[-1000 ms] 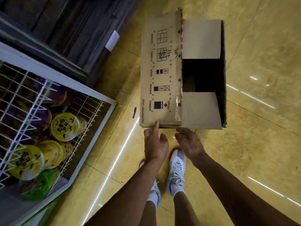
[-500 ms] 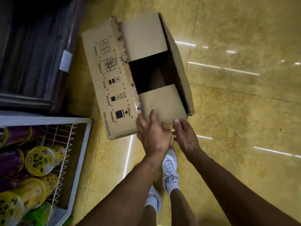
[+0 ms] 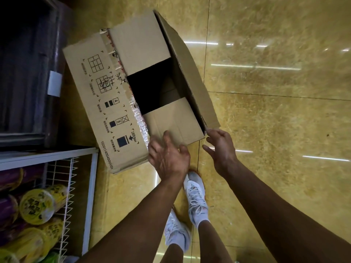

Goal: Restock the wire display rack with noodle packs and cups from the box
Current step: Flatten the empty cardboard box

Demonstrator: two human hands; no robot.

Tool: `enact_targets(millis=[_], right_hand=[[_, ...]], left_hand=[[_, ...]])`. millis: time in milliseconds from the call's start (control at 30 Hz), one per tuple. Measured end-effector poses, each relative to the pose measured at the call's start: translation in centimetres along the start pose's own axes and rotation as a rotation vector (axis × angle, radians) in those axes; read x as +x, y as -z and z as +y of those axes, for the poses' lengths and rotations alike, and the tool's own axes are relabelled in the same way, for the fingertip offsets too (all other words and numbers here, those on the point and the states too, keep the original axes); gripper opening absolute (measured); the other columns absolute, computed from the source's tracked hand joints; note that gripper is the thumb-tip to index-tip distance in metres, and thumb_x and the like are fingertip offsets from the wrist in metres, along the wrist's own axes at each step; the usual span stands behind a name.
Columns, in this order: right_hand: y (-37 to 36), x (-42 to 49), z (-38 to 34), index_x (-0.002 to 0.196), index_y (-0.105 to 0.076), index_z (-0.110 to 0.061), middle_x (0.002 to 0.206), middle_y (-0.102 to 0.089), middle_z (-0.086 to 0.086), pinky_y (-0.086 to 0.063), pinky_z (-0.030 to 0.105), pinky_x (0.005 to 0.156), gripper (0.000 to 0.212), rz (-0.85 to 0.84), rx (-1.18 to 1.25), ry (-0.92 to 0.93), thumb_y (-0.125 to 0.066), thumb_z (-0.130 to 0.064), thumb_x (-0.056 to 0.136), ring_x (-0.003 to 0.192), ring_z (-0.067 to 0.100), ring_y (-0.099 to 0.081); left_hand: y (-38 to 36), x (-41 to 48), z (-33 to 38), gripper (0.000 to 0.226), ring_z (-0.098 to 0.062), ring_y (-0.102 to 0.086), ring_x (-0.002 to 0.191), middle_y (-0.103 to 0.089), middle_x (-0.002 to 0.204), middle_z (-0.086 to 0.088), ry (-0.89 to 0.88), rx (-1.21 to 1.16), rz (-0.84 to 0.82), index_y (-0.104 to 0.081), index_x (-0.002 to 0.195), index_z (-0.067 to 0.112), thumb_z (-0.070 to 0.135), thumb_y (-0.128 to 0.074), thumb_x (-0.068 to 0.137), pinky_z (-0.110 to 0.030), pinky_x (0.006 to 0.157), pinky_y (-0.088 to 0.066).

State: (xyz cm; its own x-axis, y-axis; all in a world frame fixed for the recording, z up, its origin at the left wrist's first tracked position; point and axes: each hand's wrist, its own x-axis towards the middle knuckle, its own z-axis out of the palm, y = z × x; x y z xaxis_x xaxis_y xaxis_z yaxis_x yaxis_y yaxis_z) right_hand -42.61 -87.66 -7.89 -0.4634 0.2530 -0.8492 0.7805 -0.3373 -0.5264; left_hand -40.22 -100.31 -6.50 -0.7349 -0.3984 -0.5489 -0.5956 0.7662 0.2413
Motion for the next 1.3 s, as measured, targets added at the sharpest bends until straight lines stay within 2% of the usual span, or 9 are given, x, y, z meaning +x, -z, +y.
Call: enact_targets(millis=[133, 233, 400, 567, 667, 767, 867, 1033, 1300], right_hand=[[0.0, -0.6, -0.1, 0.140, -0.050, -0.007, 0.131, -0.061, 0.008, -0.057, 0.033, 0.083, 0.050, 0.050, 0.278, -0.070, -0.066, -0.019, 0.094, 0.121, 0.018, -0.059], [-0.3, -1.7, -0.4, 0.148, -0.042, -0.011, 0.124, -0.064, 0.006, -0.056, 0.032, 0.081, 0.055, 0.042, 0.416, -0.073, -0.061, -0.015, 0.096, 0.112, 0.019, -0.062], [-1.2, -3.9, -1.4, 0.148, -0.045, -0.025, 0.131, -0.063, 0.006, -0.053, 0.033, 0.083, 0.052, -0.048, 0.401, -0.059, -0.058, -0.018, 0.097, 0.106, 0.019, -0.058], [-1.4, -5.0, -2.0, 0.137, -0.048, -0.026, 0.125, -0.062, 0.006, -0.053, 0.038, 0.089, 0.040, -0.055, 0.369, -0.038, -0.058, -0.019, 0.099, 0.116, 0.023, -0.059], [-1.5, -5.2, -2.5, 0.118, -0.053, -0.026, 0.115, -0.064, -0.005, -0.052, 0.035, 0.088, 0.031, -0.086, 0.216, 0.128, -0.054, -0.004, 0.096, 0.104, 0.013, -0.062], [-1.5, -5.4, -2.6, 0.121, -0.054, -0.021, 0.112, -0.062, -0.014, -0.048, 0.029, 0.084, 0.050, -0.116, -0.218, 0.381, -0.046, 0.014, 0.086, 0.102, 0.012, -0.058], [-1.8, -5.9, -1.5, 0.125, -0.057, -0.032, 0.123, -0.058, -0.012, -0.050, 0.037, 0.090, 0.063, -0.166, -0.686, 0.520, -0.041, 0.003, 0.075, 0.108, 0.026, -0.058], [-3.3, -6.3, 0.7, 0.131, -0.057, -0.031, 0.134, -0.060, 0.005, -0.047, 0.034, 0.099, 0.056, -0.202, -0.840, 0.451, -0.050, 0.000, 0.085, 0.121, 0.028, -0.056], [-5.0, -7.1, 2.4, 0.133, -0.057, -0.029, 0.138, -0.058, 0.001, -0.046, 0.047, 0.107, 0.044, -0.267, -0.913, 0.426, -0.061, -0.019, 0.090, 0.124, 0.028, -0.053]], left_hand=[[0.1, -0.5, -0.7, 0.065, -0.035, -0.015, 0.149, -0.018, 0.160, -0.018, -0.012, 0.006, 0.009, -0.033, 0.152, 0.027, 0.038, -0.057, 0.092, -0.048, 0.116, -0.023], [0.6, -1.0, -0.8, 0.065, -0.035, -0.014, 0.150, -0.017, 0.160, -0.019, -0.015, -0.018, -0.001, -0.032, 0.153, 0.026, 0.038, -0.056, 0.093, -0.047, 0.115, -0.025], [2.4, -1.6, -1.2, 0.065, -0.034, -0.016, 0.150, -0.015, 0.161, -0.017, -0.027, -0.054, -0.004, -0.030, 0.154, 0.025, 0.038, -0.054, 0.095, -0.045, 0.115, -0.027], [4.1, -1.7, -1.8, 0.066, -0.033, -0.031, 0.145, -0.018, 0.161, -0.012, -0.032, -0.119, -0.012, -0.026, 0.156, 0.026, 0.039, -0.052, 0.097, -0.041, 0.114, -0.031], [4.7, -1.6, -2.6, 0.064, -0.030, -0.037, 0.140, -0.029, 0.154, -0.009, -0.040, -0.184, -0.021, -0.028, 0.155, 0.025, 0.037, -0.053, 0.097, -0.040, 0.111, -0.035], [4.7, -1.7, -3.5, 0.062, -0.031, -0.039, 0.137, -0.034, 0.151, -0.010, -0.059, -0.253, -0.005, -0.030, 0.154, 0.025, 0.034, -0.053, 0.097, -0.042, 0.112, -0.037], [4.5, -2.2, -4.1, 0.055, -0.028, -0.041, 0.135, -0.040, 0.146, -0.009, -0.061, -0.337, 0.032, -0.035, 0.152, 0.025, 0.030, -0.052, 0.099, -0.040, 0.111, -0.039], [4.7, -3.2, -5.1, 0.053, -0.023, -0.041, 0.137, -0.039, 0.147, -0.005, -0.060, -0.394, 0.051, -0.037, 0.151, 0.025, 0.028, -0.051, 0.100, -0.041, 0.113, -0.038], [5.9, -2.4, -5.9, 0.052, -0.025, -0.037, 0.140, -0.036, 0.152, -0.007, -0.052, -0.325, 0.092, -0.039, 0.151, 0.017, 0.030, -0.050, 0.102, -0.037, 0.112, -0.034]])
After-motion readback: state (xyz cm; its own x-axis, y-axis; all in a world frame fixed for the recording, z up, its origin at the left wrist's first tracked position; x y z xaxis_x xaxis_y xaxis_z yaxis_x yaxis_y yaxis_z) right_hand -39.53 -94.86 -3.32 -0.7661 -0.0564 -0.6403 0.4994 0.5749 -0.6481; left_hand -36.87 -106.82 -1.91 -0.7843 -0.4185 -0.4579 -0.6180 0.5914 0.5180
